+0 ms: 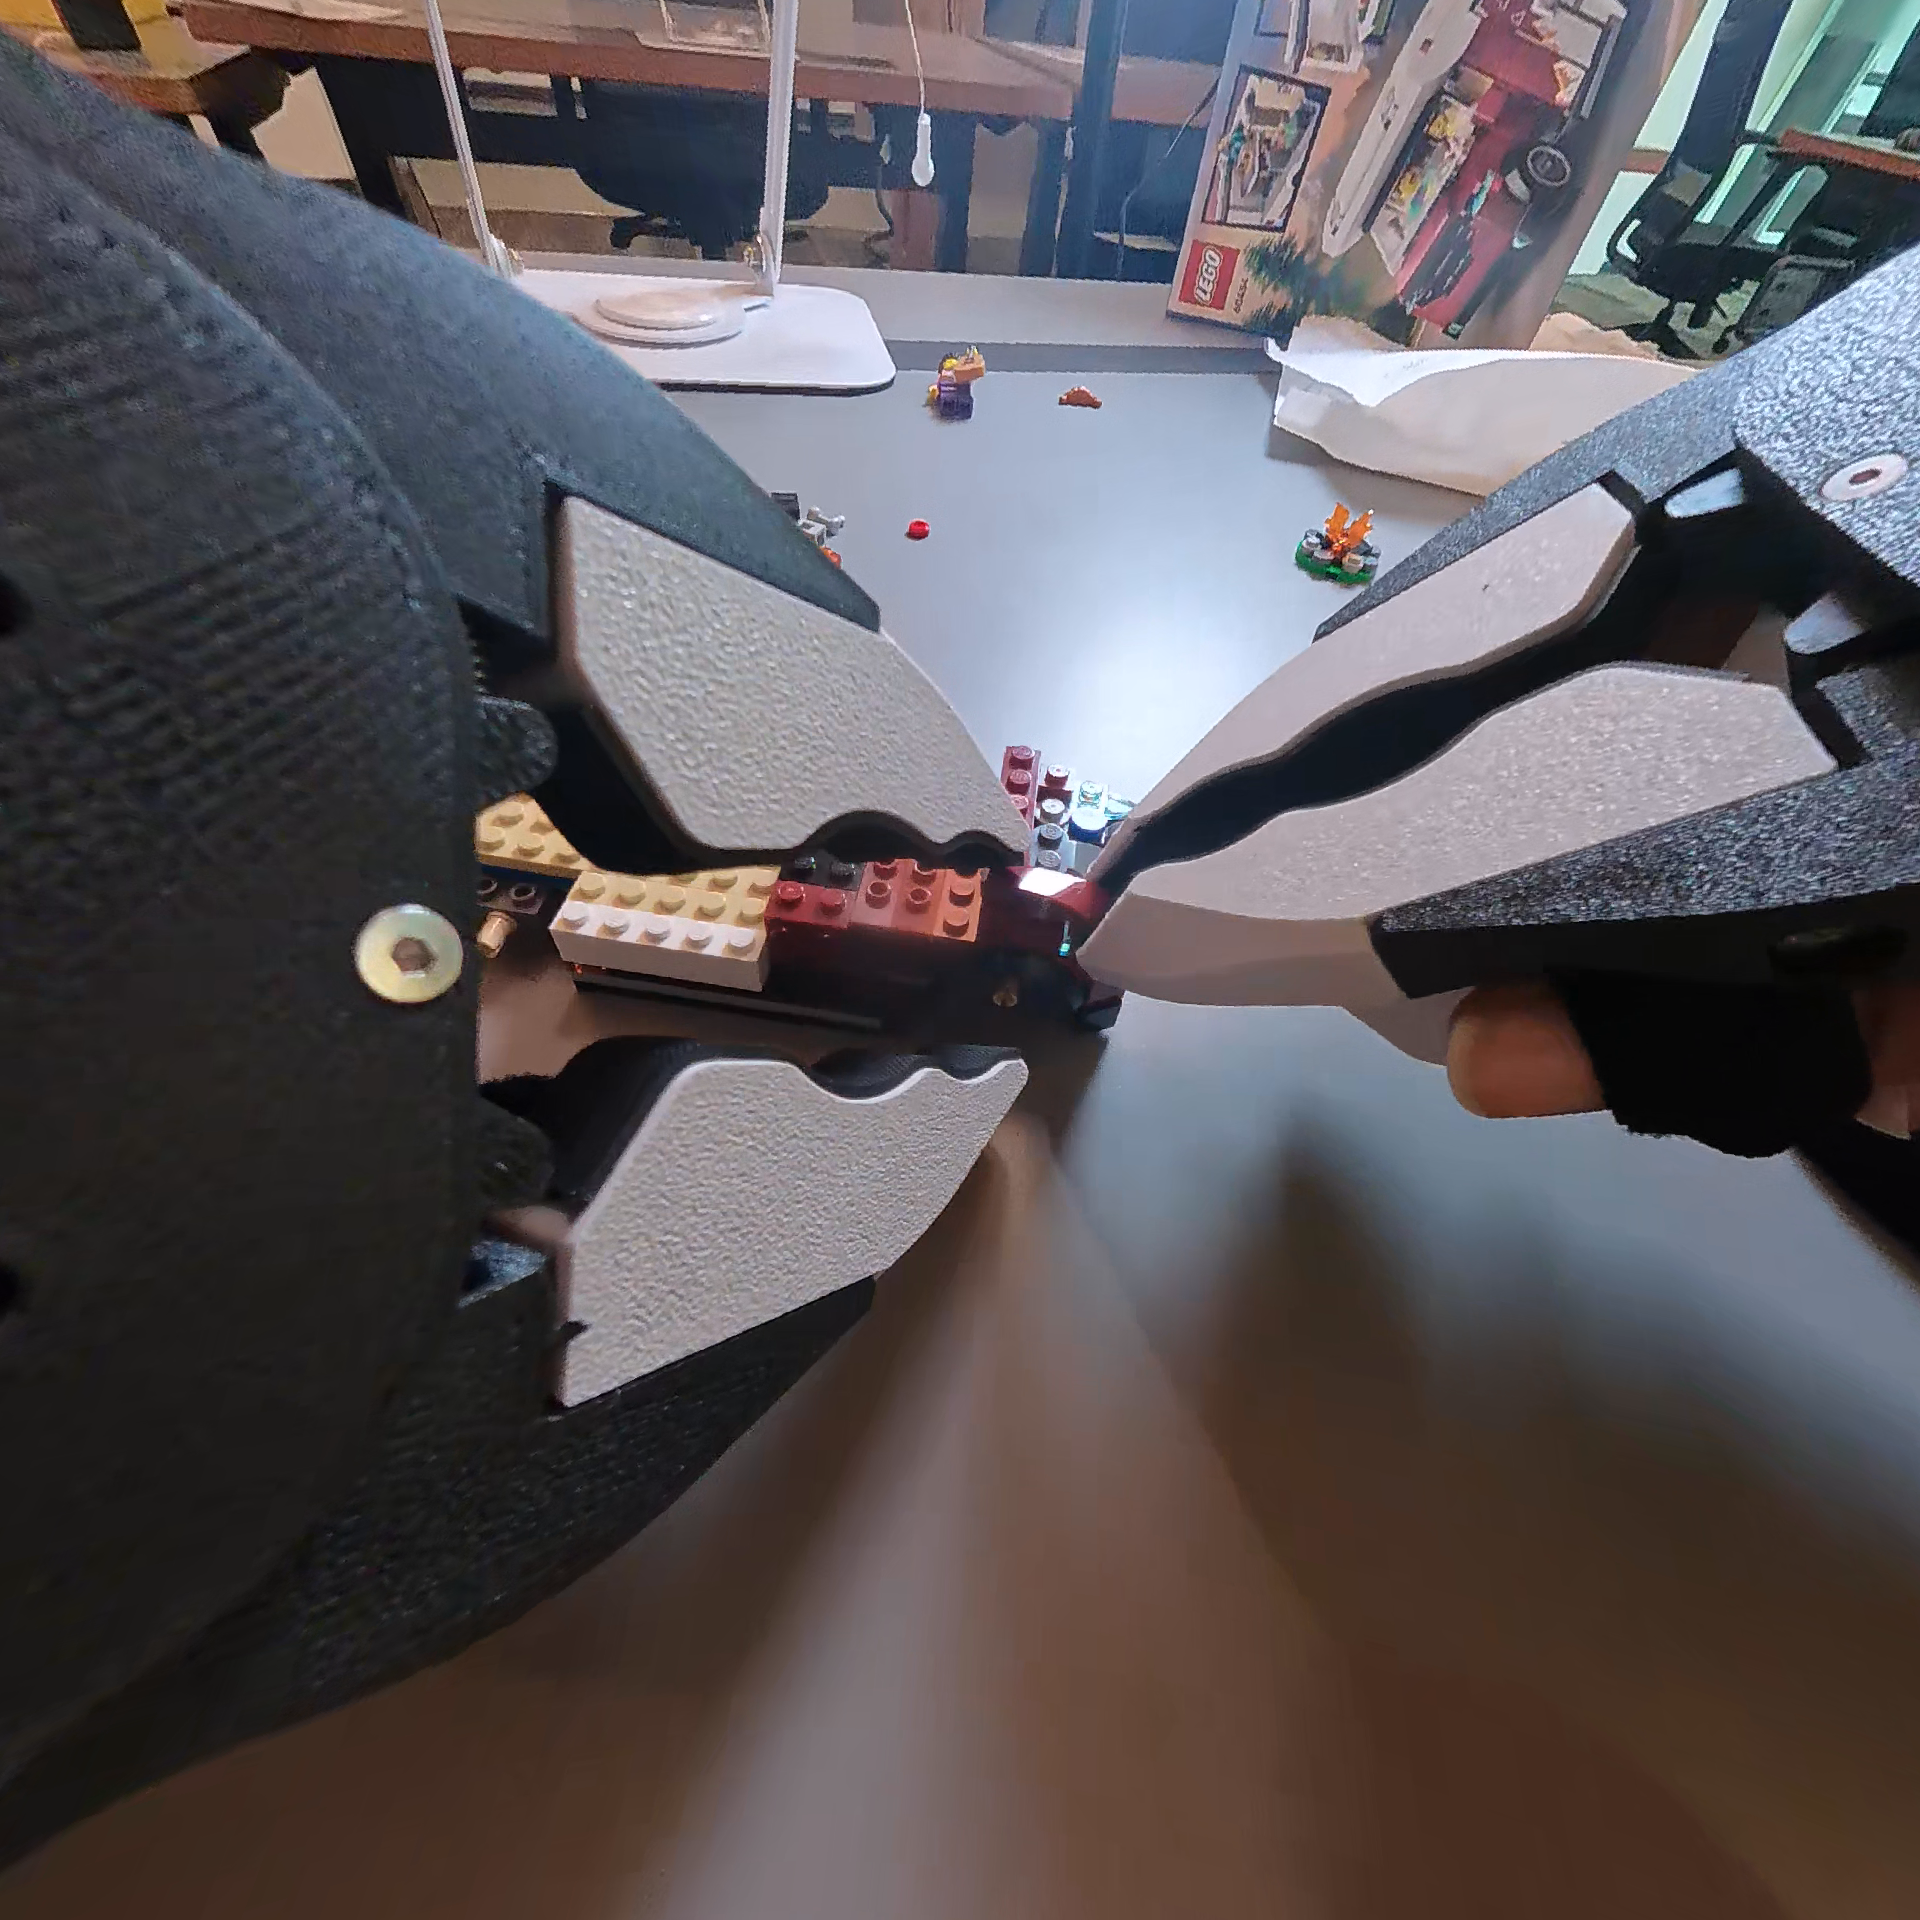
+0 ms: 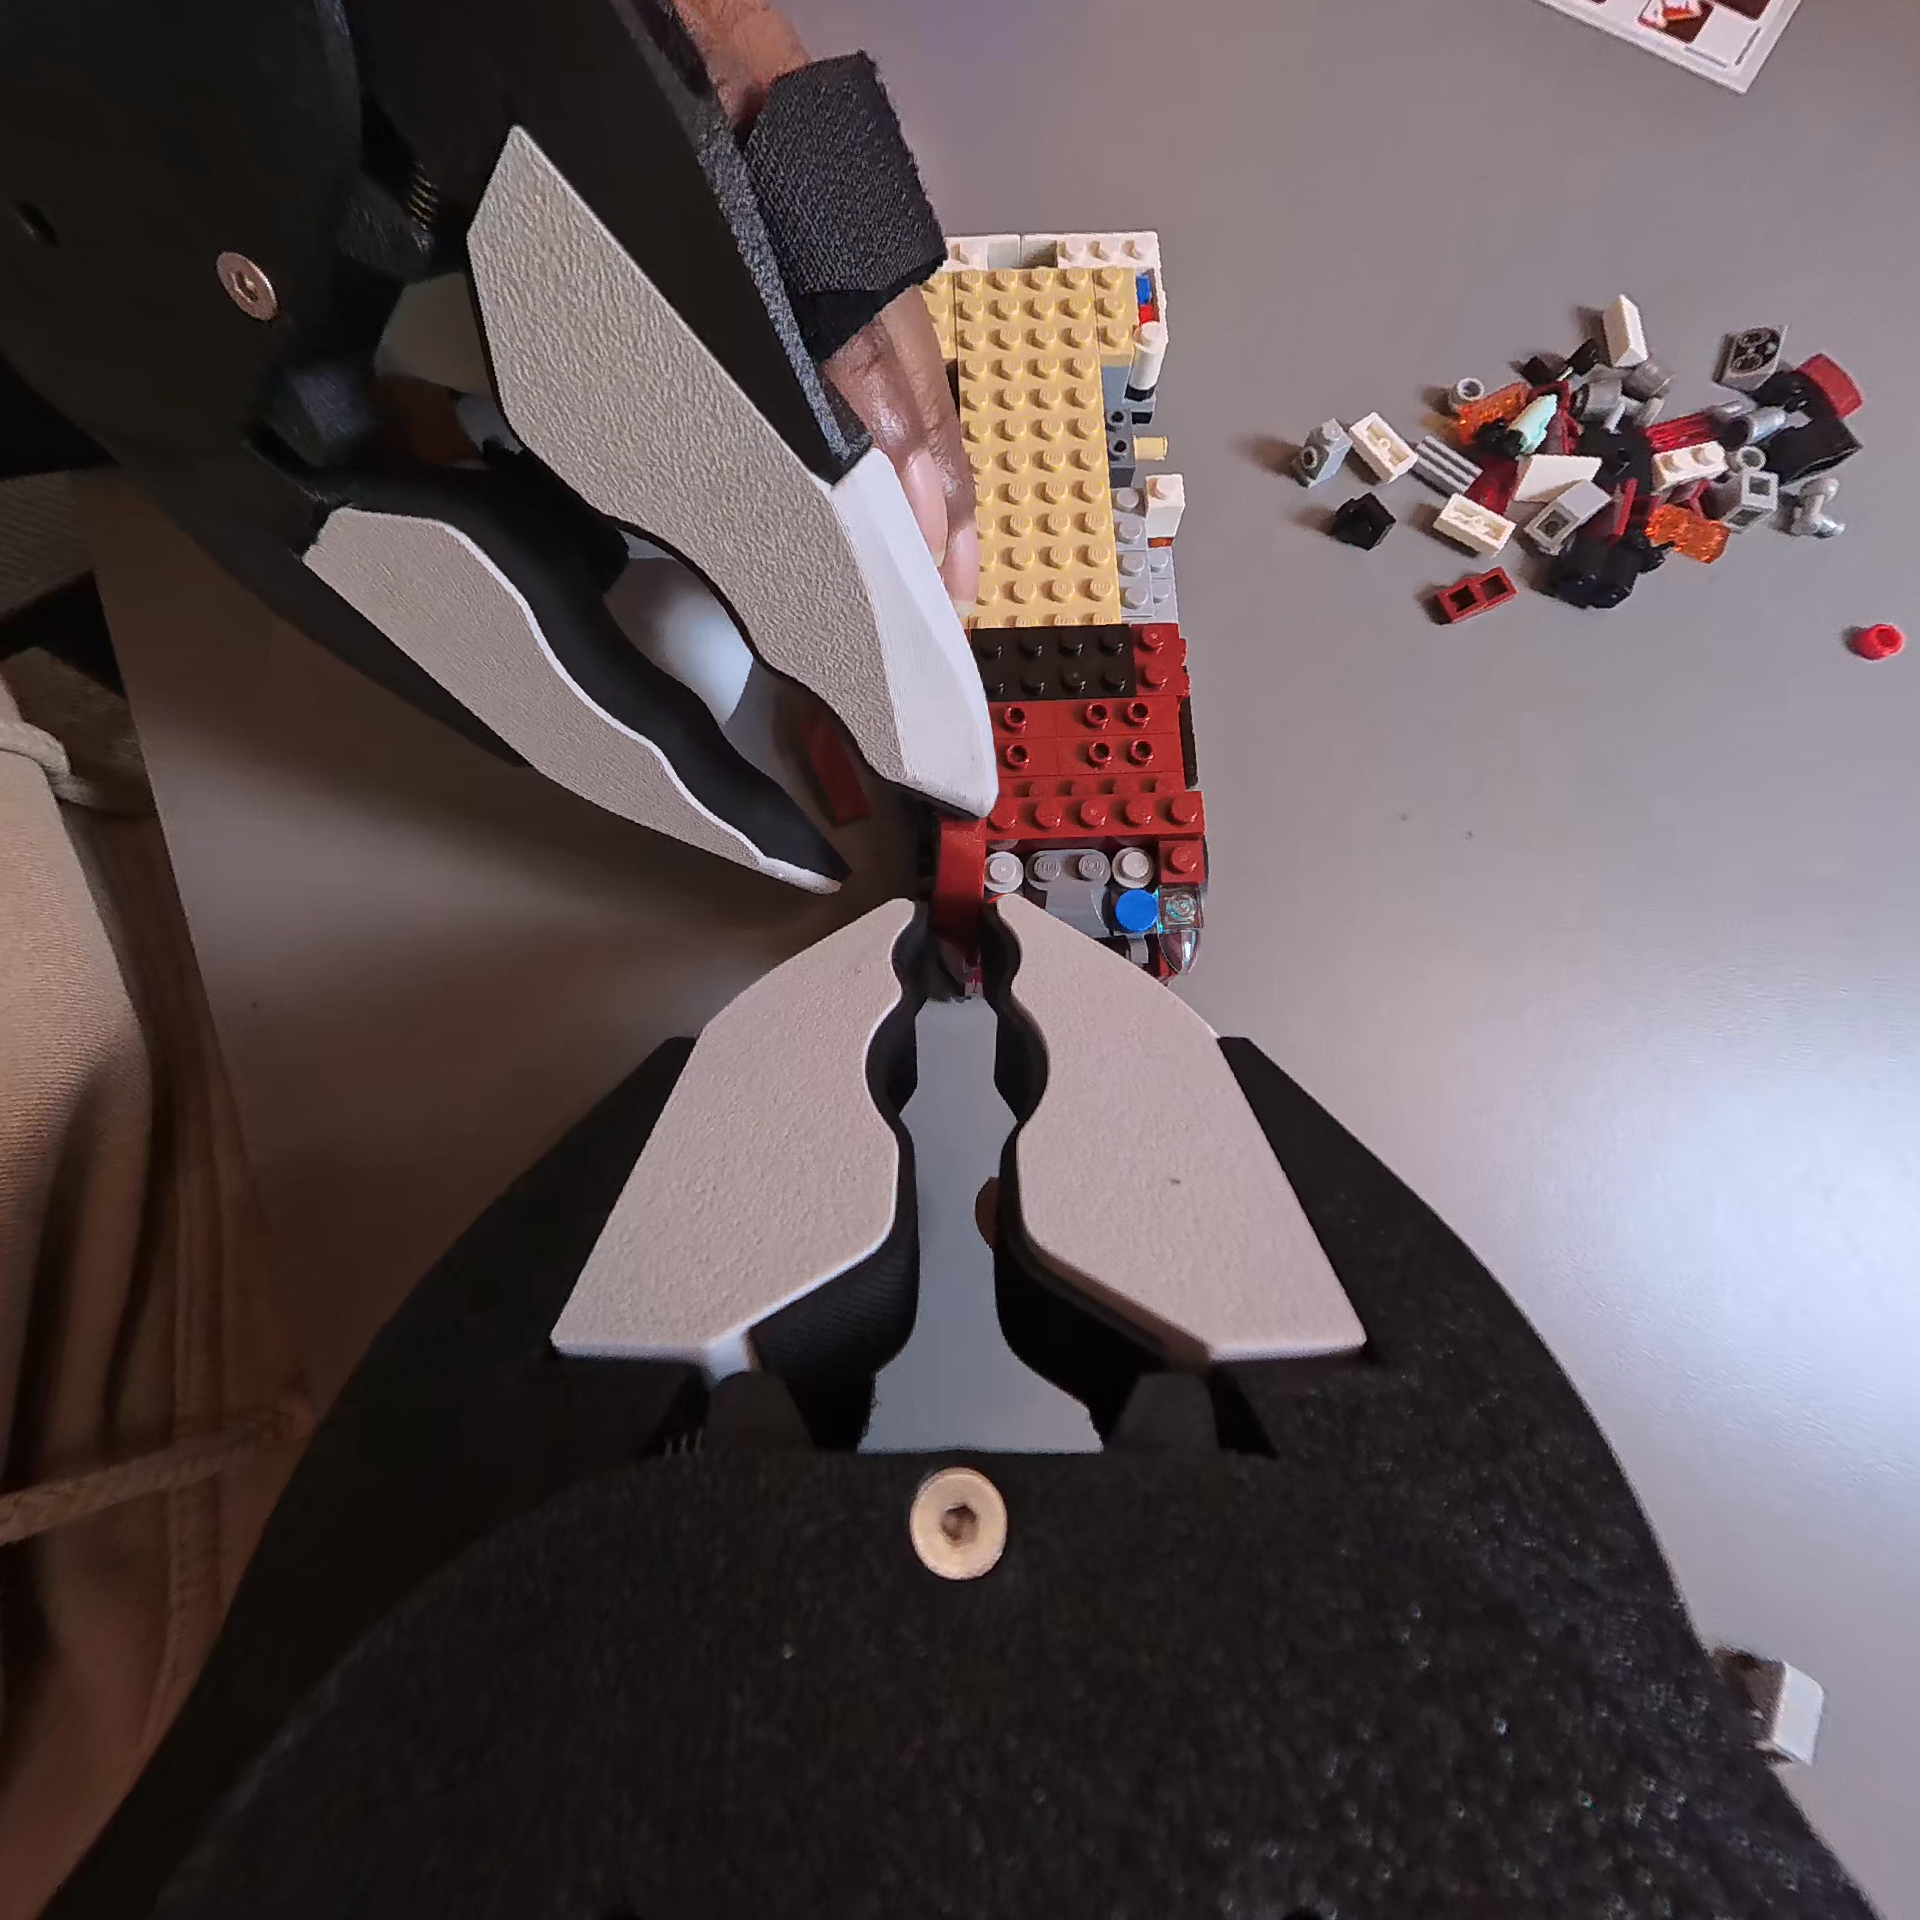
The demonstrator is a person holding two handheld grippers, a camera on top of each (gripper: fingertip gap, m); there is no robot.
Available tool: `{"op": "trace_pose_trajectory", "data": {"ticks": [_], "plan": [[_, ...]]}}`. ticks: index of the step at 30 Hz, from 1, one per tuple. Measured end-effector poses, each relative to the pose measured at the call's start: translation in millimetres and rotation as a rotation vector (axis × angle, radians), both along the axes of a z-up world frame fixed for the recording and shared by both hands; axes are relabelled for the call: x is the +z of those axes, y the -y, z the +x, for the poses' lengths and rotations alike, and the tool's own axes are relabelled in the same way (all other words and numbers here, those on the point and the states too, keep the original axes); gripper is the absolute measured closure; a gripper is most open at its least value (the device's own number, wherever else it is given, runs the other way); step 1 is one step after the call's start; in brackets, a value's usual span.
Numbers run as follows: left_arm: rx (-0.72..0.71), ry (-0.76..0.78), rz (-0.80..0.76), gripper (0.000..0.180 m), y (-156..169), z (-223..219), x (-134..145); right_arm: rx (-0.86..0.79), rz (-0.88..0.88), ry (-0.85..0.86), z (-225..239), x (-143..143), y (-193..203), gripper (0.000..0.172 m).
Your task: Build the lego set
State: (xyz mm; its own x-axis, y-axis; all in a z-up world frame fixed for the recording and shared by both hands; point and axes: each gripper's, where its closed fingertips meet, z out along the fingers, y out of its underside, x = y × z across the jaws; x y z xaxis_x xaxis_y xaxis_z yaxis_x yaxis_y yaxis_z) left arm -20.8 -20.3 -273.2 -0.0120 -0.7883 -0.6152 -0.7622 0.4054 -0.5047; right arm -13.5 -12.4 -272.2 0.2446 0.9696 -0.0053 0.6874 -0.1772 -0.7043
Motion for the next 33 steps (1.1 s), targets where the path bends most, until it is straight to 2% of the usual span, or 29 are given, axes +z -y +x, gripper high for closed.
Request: {"op": "trace_pose_trajectory", "data": {"ticks": [8, 16, 23, 33], "plan": [[-0.01, -0.029, 0.039, 0.149, -0.5, -0.8, -0.2, 0.03, 0.014, -0.012, 8.5, 1.2, 5.8, 0.151], [-0.012, -0.056, 0.078, 0.149, -0.4, -1.4, -0.8, 0.008, 0.036, -0.073, 4.2, 11.2, 0.2, 0.164], [-0.012, -0.064, 0.095, 0.148, -0.2, -1.4, -1.5, -0.001, 0.006, -0.035, 2.4, 5.4, -1.5, 0.164], [-0.015, -0.062, 0.112, 0.148, -0.9, -0.9, -2.0, 0.077, 0.056, 0.106, 2.4, 2.6, -2.1, 0.164]]}}
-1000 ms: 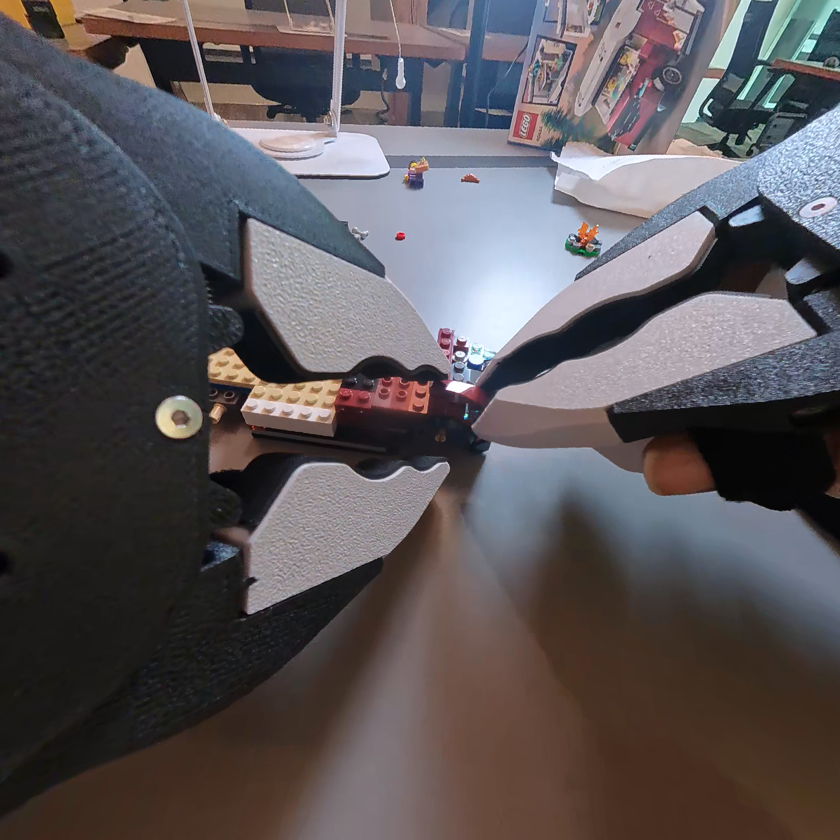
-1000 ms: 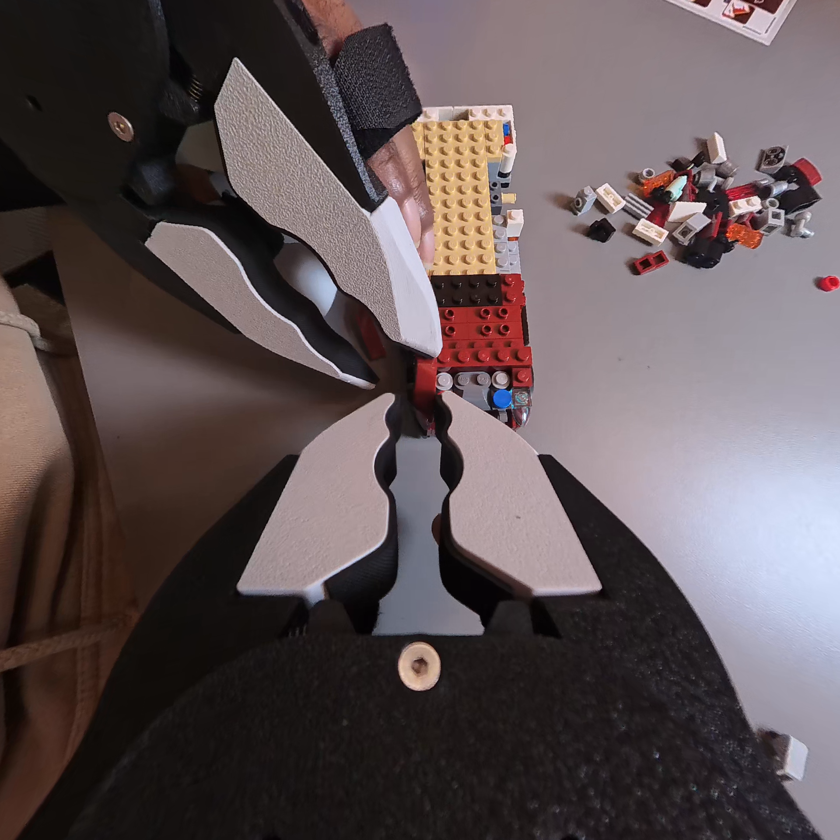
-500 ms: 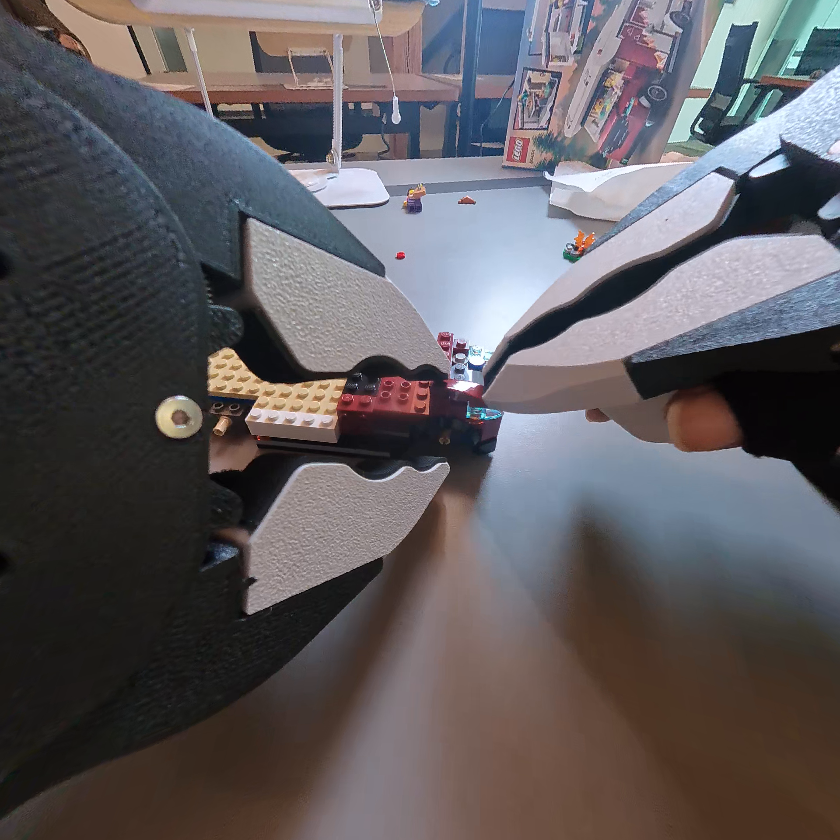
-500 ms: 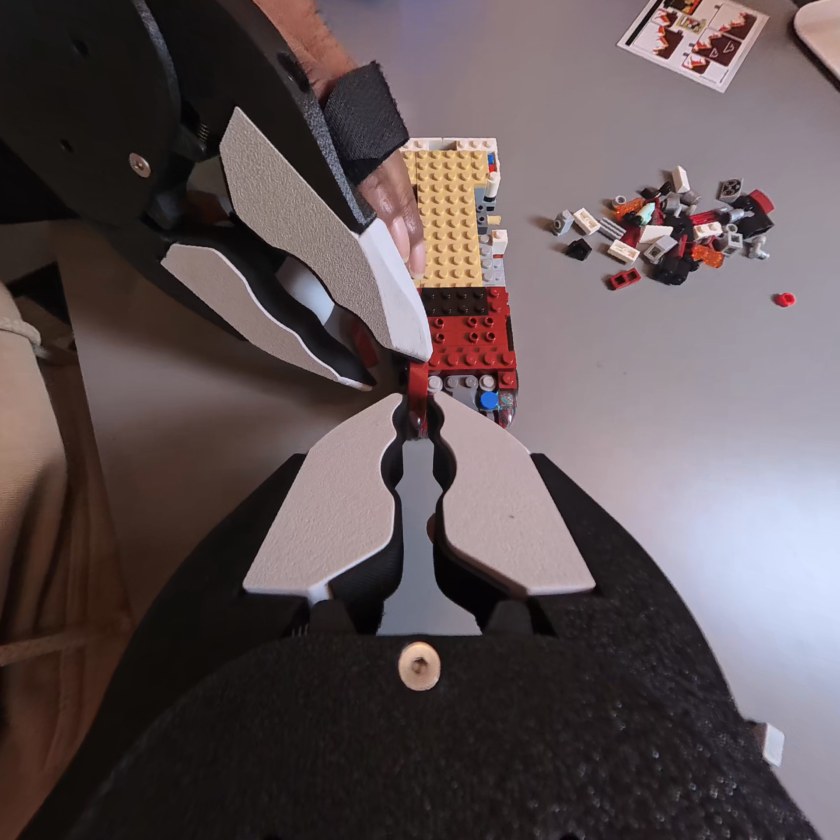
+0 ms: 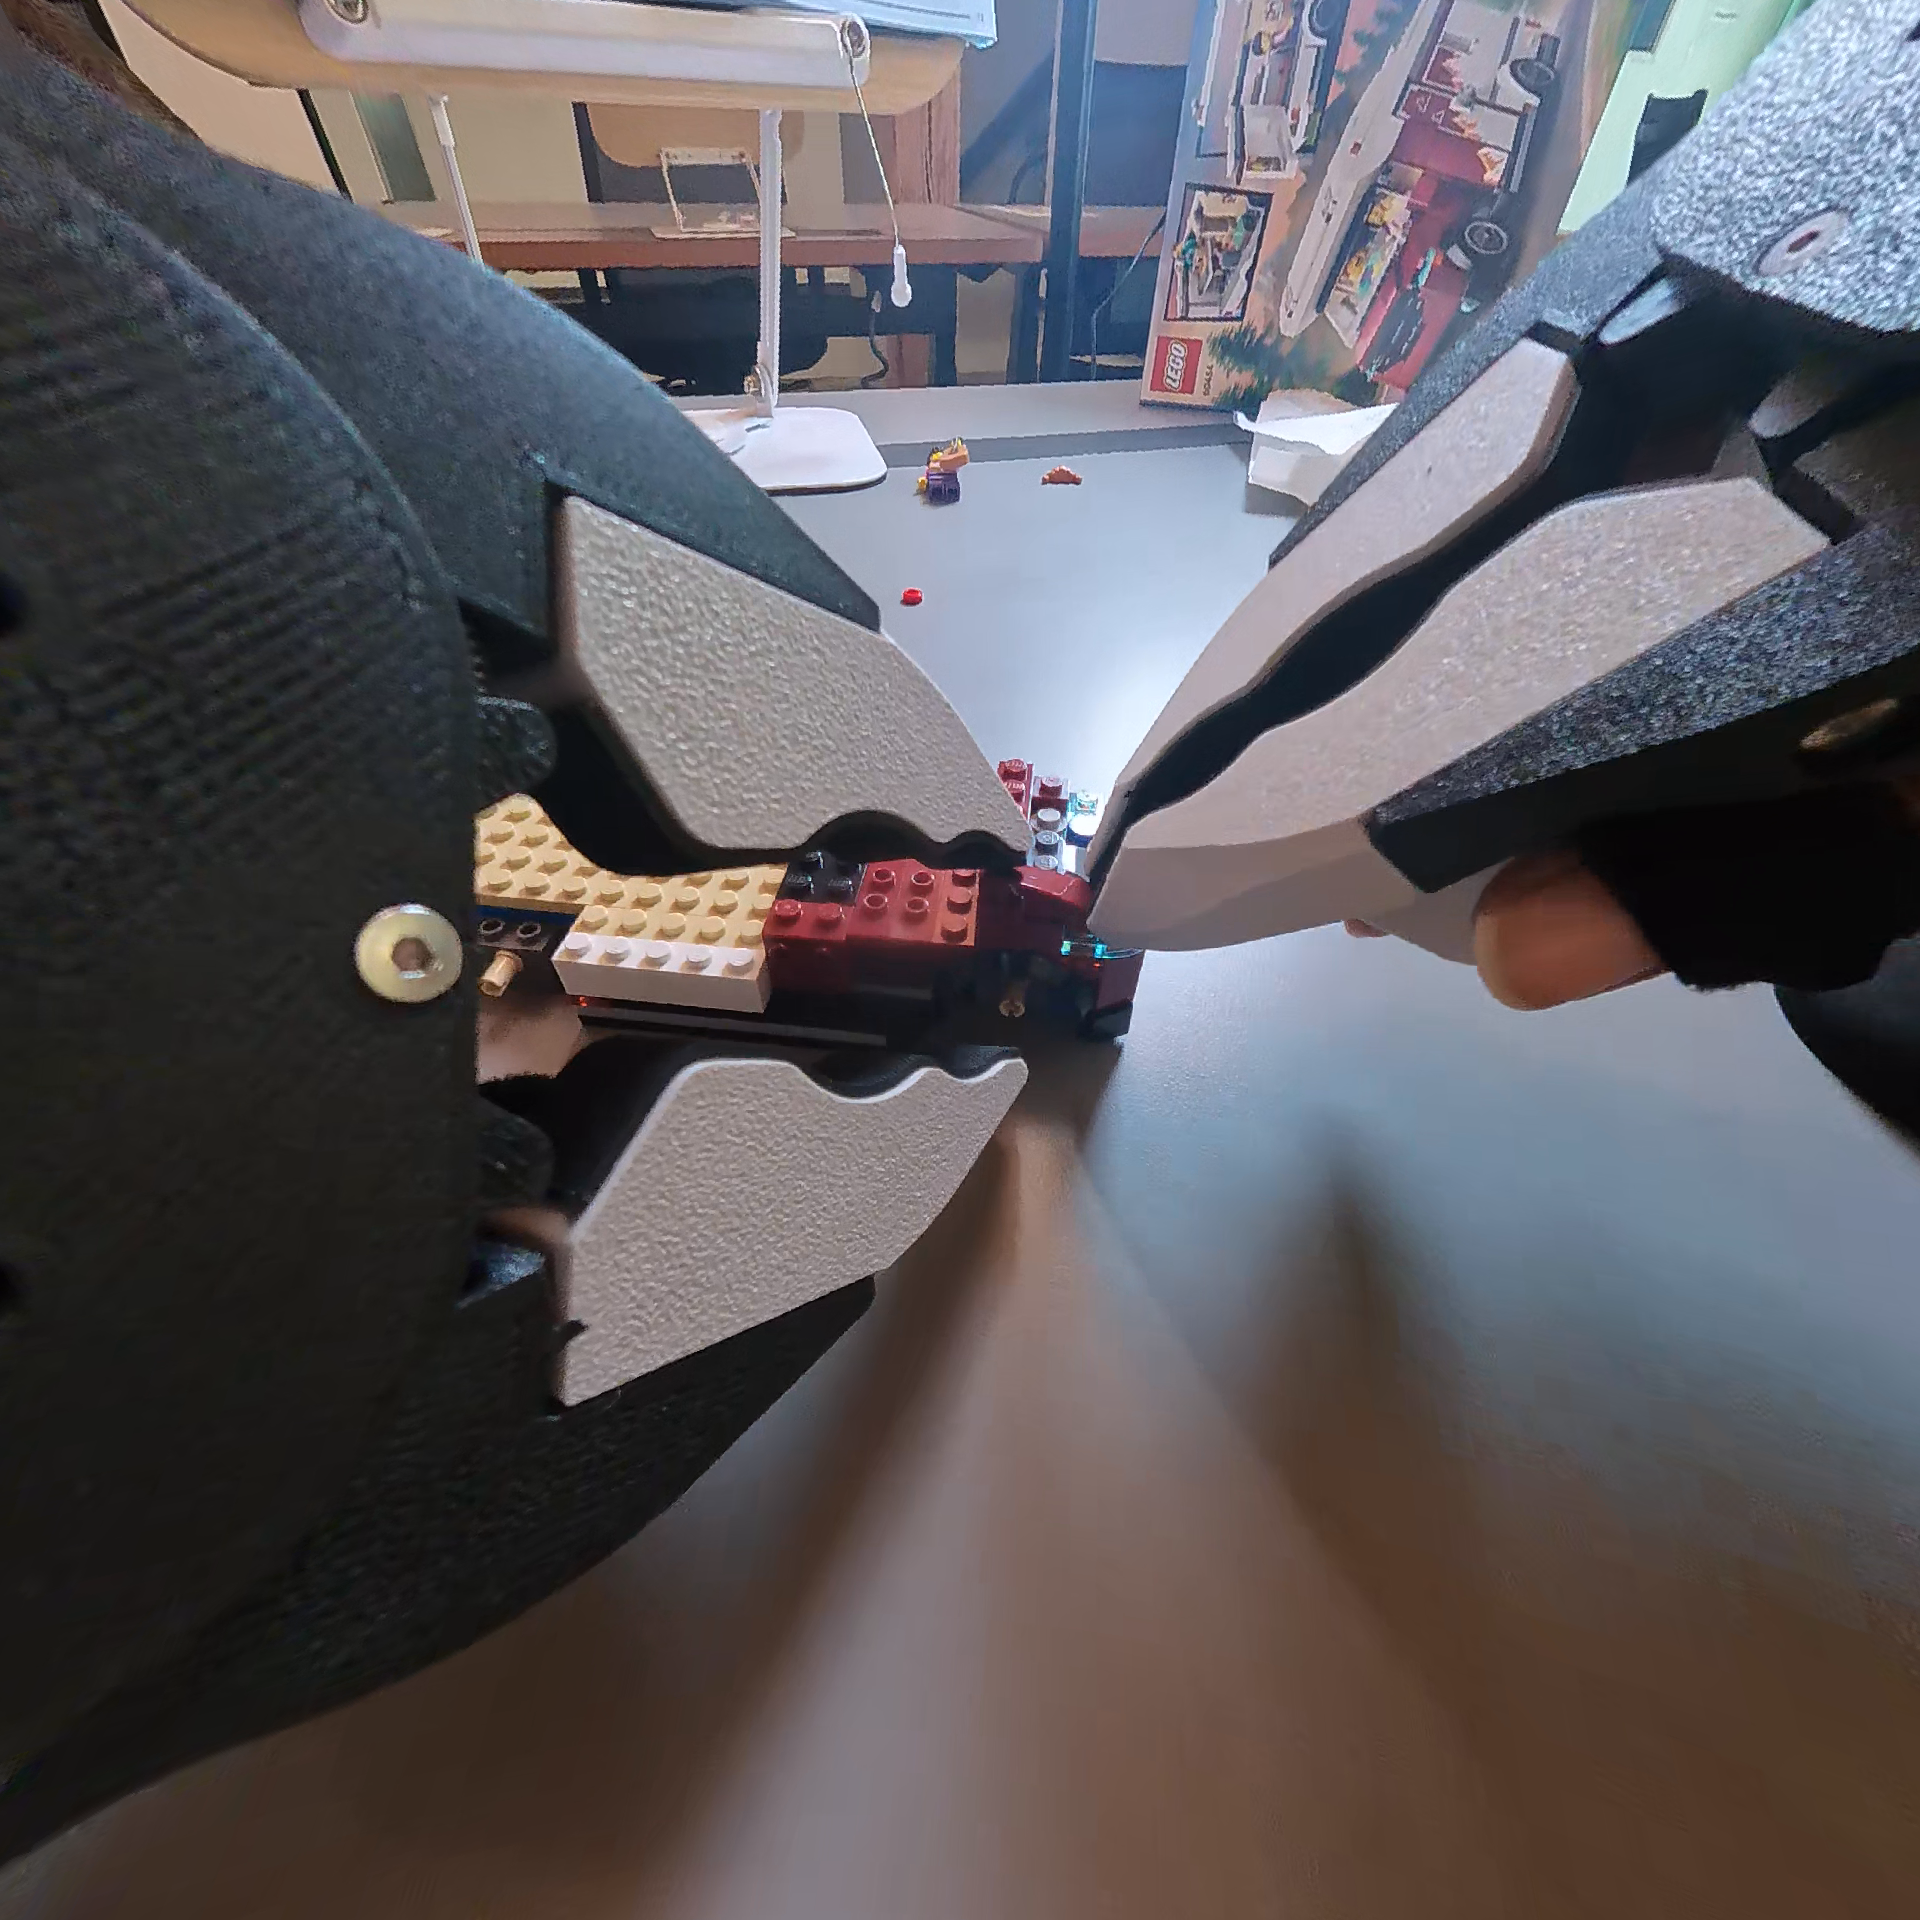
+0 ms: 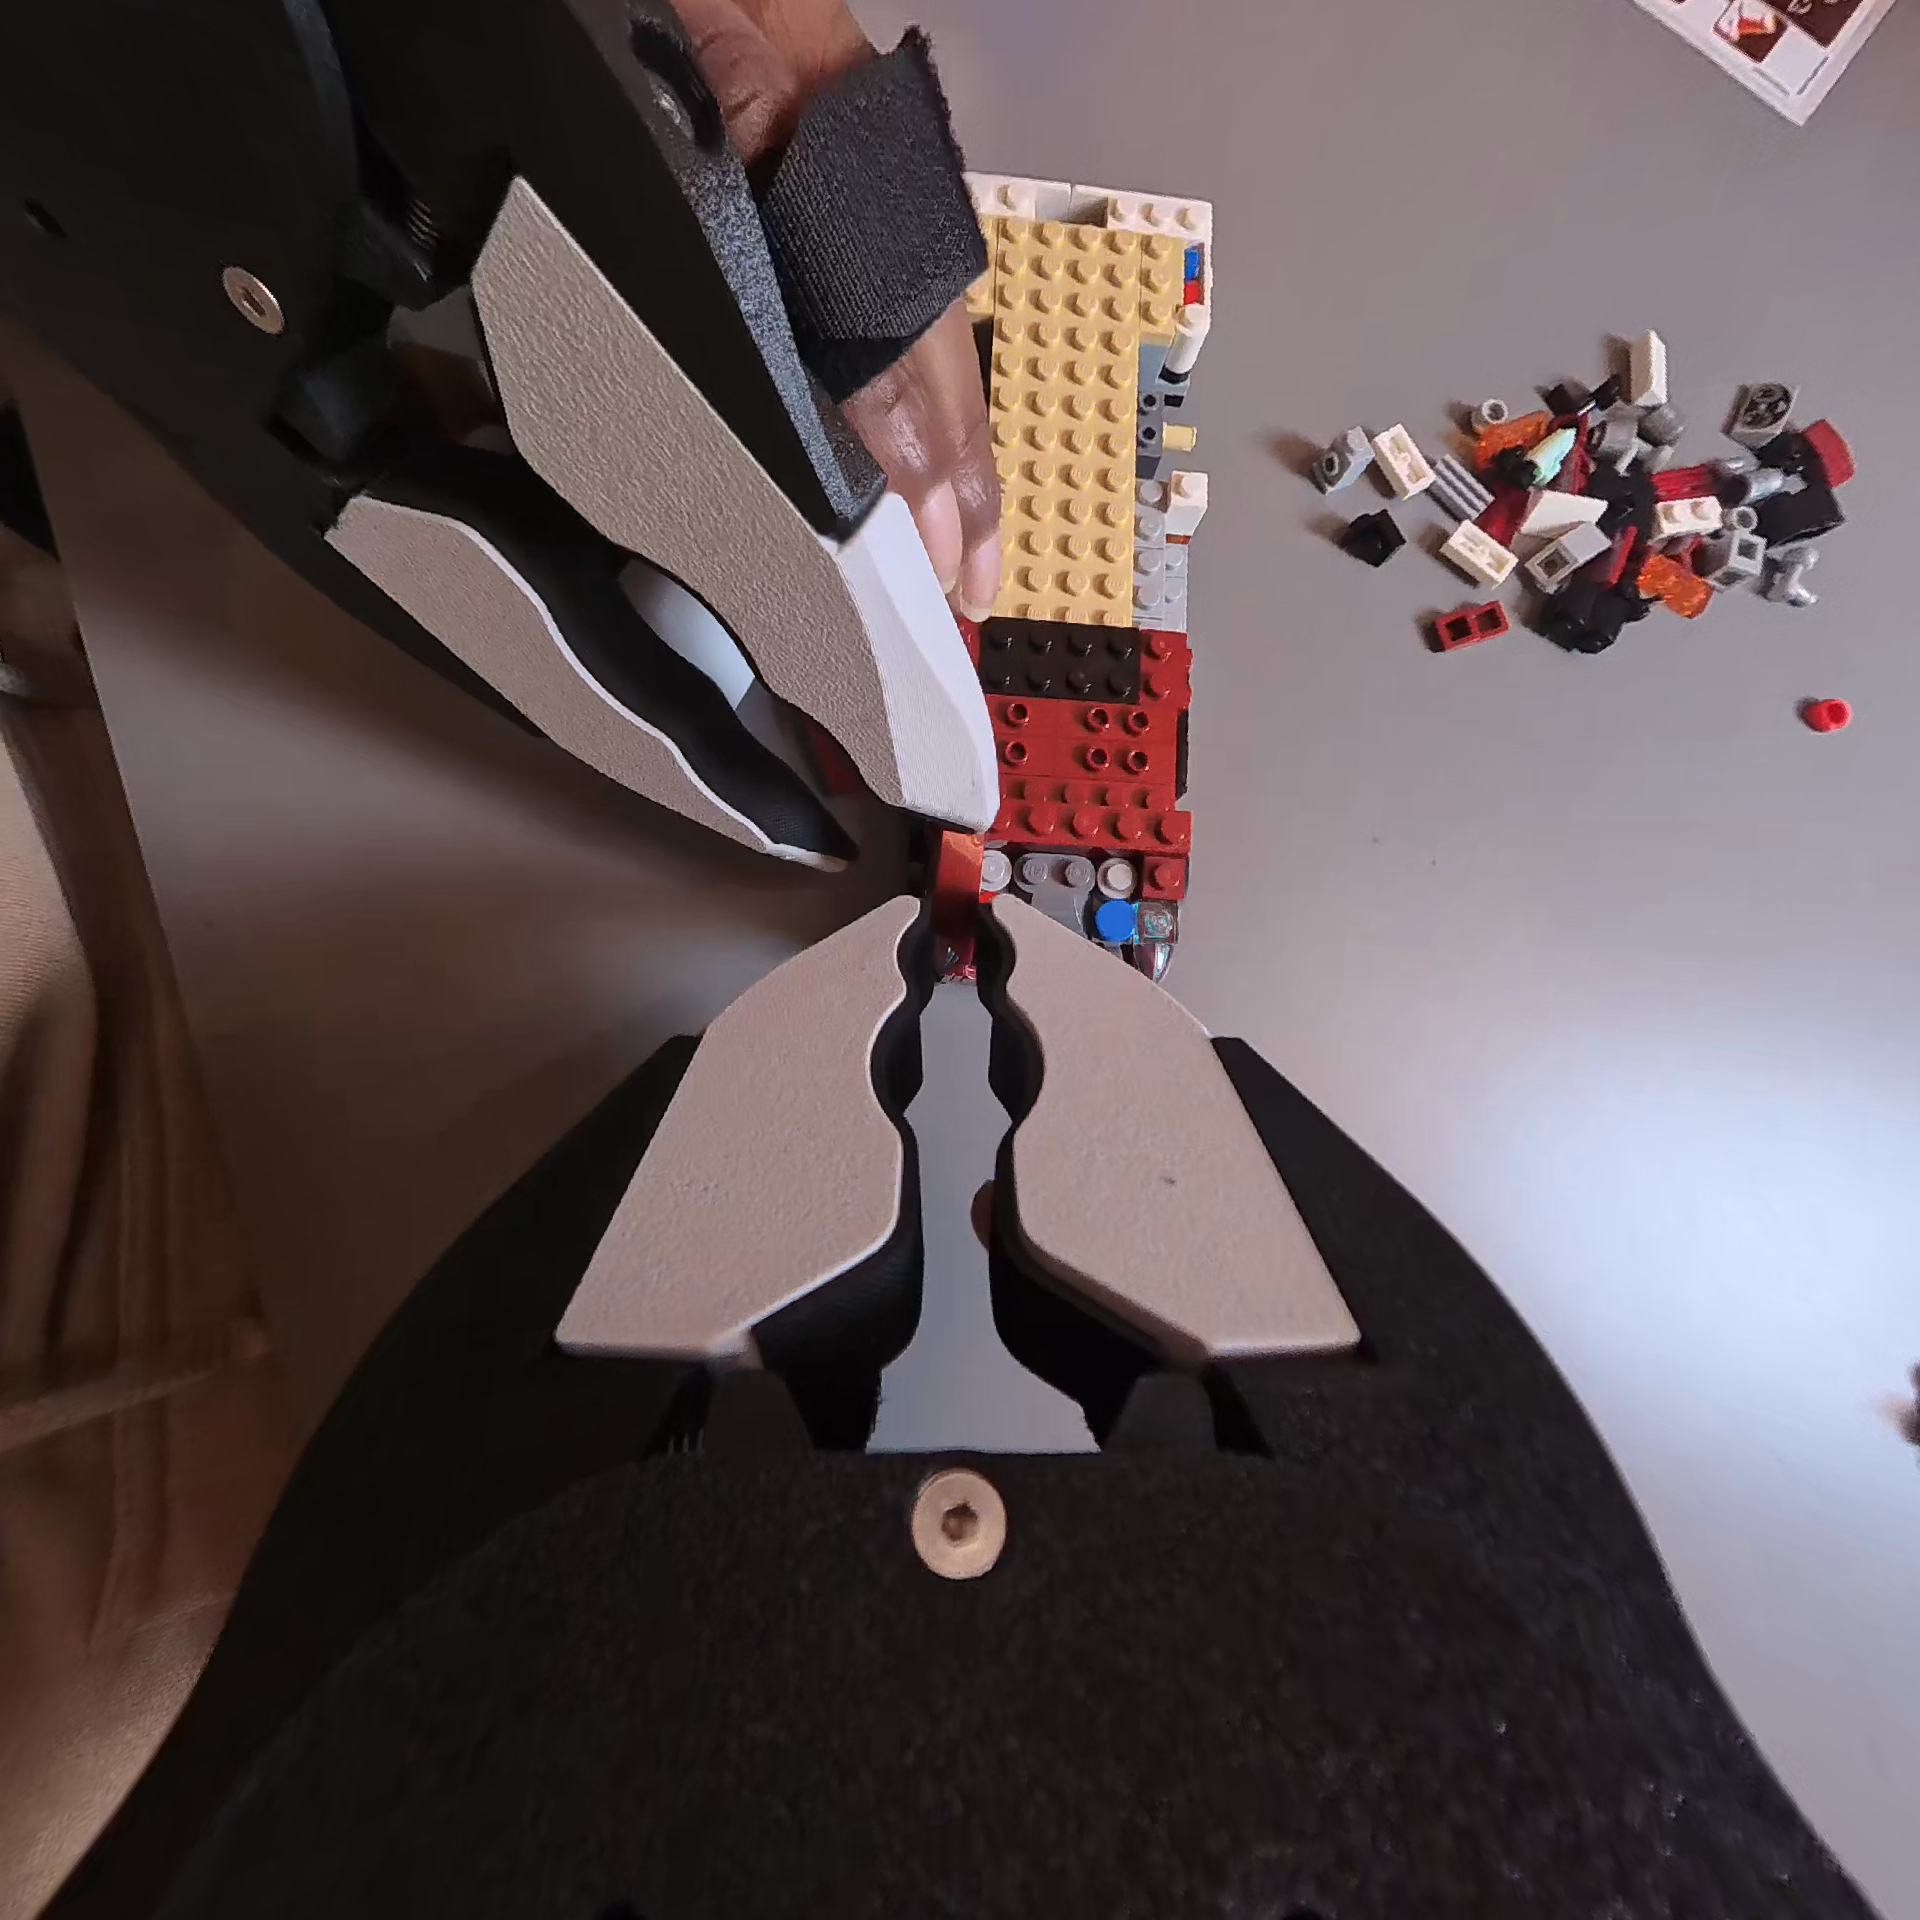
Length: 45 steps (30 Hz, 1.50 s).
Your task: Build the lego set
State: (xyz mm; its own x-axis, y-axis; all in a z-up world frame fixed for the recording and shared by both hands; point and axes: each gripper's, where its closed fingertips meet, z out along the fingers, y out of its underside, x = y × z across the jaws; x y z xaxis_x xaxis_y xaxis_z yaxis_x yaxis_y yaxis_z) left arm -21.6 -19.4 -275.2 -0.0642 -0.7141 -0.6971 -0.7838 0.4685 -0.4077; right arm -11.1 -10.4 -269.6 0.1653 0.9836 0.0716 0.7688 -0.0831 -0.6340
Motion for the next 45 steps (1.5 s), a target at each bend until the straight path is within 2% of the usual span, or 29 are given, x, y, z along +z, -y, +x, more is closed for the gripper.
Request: {"op": "trace_pose_trajectory", "data": {"ticks": [10, 20, 25, 31, 36, 41, 45], "plan": [[-0.002, 0.03, 0.06, 0.153, -3.1, 1.2, 1.1, 0.043, 0.029, 0.085, 0.3, -0.7, 0.5, 0.164], [-0.005, 0.05, 0.061, 0.154, -3.6, 2.8, 1.8, 0.022, -0.062, 0.007, -4.4, 3.9, -0.9, 0.158], [-0.002, 0.067, 0.049, 0.154, -4.3, 3.5, 2.0, 0.021, -0.063, 0.015, -7.5, 2.0, 0.0, 0.163], [0.031, 0.154, -0.081, 0.149, -4.3, -0.9, 5.5, 0.02, 0.02, 0.064, -7.3, 1.5, -1.0, 0.163], [0.05, 0.218, -0.169, 0.154, -3.4, 2.5, 5.8, 0.048, 0.121, 0.117, -8.1, 1.3, -0.7, 0.163], [0.078, 0.265, -0.211, 0.165, -8.4, 1.6, 9.4, 0.059, 0.136, 0.108, -9.9, 1.6, -1.1, 0.163], [0.065, 0.226, -0.151, 0.168, -11.3, 1.2, 8.6, 0.053, 0.097, 0.081, -10.6, 1.9, -1.1, 0.163]]}}
